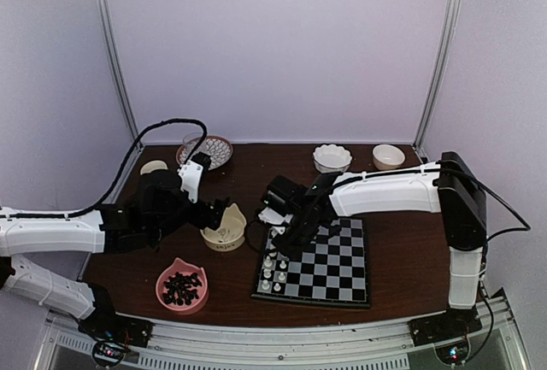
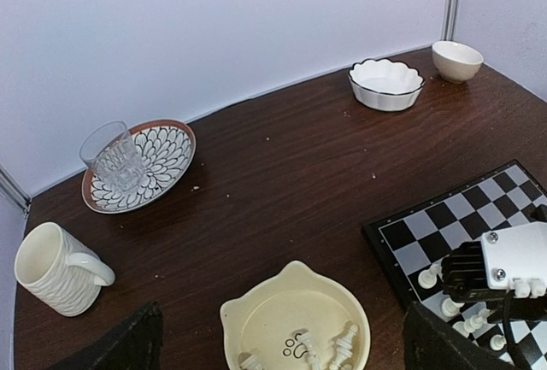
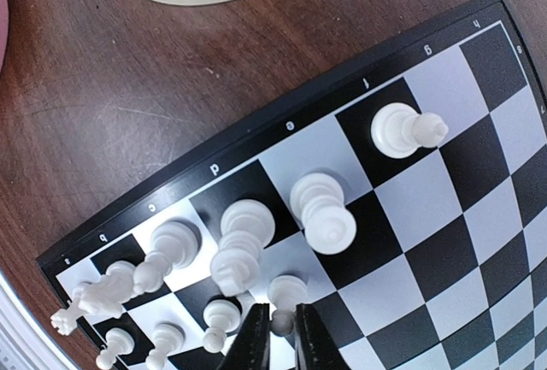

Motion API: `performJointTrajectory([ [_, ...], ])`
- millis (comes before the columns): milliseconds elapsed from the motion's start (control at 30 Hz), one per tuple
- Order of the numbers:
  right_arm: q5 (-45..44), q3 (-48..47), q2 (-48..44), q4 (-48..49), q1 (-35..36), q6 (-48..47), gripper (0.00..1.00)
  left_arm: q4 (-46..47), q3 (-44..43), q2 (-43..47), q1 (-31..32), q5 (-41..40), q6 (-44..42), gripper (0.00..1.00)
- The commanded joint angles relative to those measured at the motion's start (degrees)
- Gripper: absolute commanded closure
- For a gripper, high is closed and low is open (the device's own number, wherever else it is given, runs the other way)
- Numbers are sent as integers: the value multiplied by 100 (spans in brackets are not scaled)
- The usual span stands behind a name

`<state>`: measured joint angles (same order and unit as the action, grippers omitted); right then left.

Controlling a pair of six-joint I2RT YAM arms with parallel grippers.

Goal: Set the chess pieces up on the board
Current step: Place the pawn at e2.

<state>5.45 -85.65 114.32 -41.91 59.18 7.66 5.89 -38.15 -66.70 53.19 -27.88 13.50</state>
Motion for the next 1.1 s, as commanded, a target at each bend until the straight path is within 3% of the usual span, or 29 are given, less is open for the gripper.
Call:
performJointTrajectory([
  [0, -107, -181, 152, -62, 41, -21, 85, 101, -207, -78, -43, -61, 71, 2],
  [700, -74, -173, 76, 45, 46, 7, 82, 61, -240, -107, -40, -95, 86, 3],
  [1067, -254, 37, -506, 321, 42, -19, 72, -30, -329, -269, -38, -163, 137, 2],
])
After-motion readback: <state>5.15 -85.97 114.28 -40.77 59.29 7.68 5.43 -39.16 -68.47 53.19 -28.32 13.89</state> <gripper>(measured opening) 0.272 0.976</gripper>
